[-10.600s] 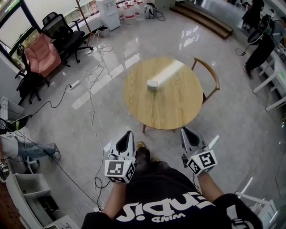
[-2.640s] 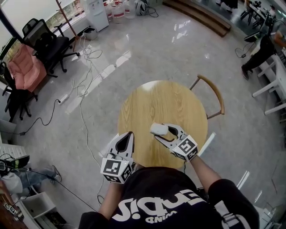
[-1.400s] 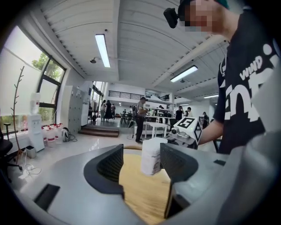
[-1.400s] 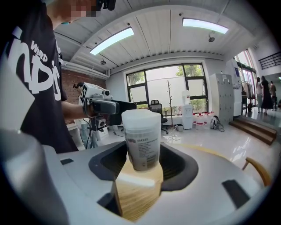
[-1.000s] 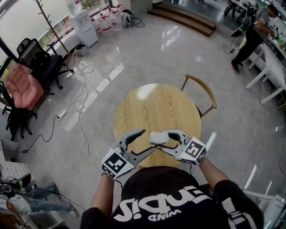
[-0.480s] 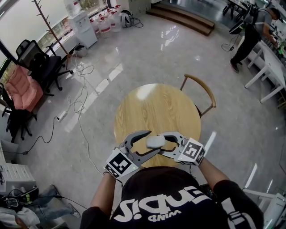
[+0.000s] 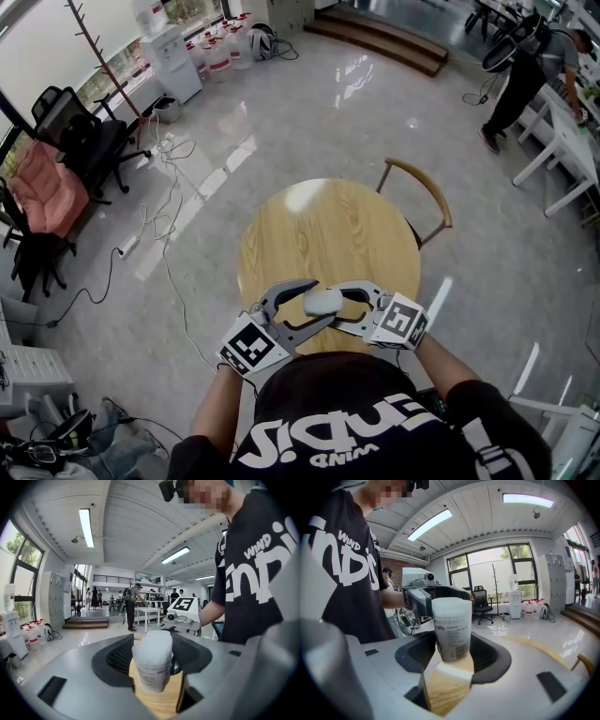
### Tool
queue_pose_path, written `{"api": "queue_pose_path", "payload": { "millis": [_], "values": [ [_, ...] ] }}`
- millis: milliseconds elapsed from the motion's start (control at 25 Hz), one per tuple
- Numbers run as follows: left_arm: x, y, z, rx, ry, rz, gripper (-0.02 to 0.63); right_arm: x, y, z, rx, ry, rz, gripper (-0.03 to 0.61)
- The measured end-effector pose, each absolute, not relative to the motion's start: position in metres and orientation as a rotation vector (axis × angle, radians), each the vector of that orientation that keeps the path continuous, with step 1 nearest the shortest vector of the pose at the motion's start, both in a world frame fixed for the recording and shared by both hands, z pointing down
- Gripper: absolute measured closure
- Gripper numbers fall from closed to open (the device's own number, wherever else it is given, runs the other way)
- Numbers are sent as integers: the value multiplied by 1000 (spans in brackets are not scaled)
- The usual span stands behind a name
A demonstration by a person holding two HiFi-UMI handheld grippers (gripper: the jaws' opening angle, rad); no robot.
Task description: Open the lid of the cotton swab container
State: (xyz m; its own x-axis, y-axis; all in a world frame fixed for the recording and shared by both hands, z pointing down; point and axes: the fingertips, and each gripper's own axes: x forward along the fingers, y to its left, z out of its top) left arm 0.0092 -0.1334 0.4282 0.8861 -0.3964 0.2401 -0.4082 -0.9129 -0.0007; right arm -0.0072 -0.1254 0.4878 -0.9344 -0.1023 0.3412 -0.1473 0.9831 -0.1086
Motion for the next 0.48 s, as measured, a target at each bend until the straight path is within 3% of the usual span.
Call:
{"api": "queue_pose_path", "payload": {
  "millis": [480],
  "values": [
    [9,-137,429,2945,-624,344,350,-6,-126,487,192,-2801,199,355]
  ]
}}
